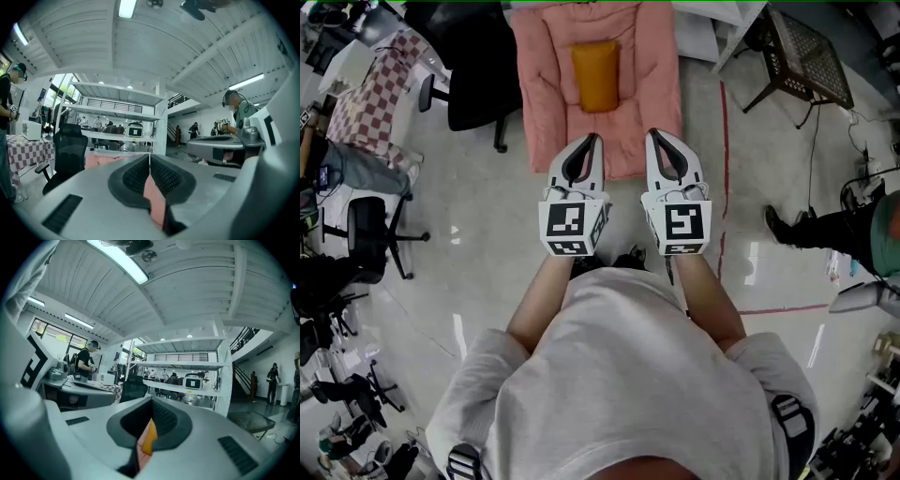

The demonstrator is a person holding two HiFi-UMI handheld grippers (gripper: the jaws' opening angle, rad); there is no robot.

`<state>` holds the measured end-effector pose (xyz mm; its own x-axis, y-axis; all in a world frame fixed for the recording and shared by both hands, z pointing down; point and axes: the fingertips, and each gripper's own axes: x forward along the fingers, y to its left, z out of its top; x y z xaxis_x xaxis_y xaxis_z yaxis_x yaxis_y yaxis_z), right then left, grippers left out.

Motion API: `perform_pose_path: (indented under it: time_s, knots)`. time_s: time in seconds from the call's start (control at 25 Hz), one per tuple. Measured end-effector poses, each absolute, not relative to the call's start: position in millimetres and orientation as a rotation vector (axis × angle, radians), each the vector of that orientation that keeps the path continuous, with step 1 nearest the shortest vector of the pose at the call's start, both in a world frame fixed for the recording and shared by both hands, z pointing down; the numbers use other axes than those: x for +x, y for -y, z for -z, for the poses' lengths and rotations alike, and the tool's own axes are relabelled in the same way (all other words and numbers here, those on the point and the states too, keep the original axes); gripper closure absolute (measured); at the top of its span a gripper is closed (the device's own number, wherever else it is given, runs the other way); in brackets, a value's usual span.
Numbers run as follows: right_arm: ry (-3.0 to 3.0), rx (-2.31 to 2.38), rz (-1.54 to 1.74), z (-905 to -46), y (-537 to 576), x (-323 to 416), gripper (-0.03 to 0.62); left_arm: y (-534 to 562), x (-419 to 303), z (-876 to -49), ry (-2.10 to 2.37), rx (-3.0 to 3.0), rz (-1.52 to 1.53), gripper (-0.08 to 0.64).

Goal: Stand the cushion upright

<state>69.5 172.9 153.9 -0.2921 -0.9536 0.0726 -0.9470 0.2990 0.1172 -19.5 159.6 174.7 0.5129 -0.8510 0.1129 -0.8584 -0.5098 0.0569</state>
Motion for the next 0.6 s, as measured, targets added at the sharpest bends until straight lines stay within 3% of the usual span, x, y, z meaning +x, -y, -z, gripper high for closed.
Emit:
perform_pose_path:
  time_s: [0.6]
  knots:
    - [2.357,1.804,0.076,-151,-161,55,0.584,-144,-28,-169,1.412,2.658,-0.065,0.538]
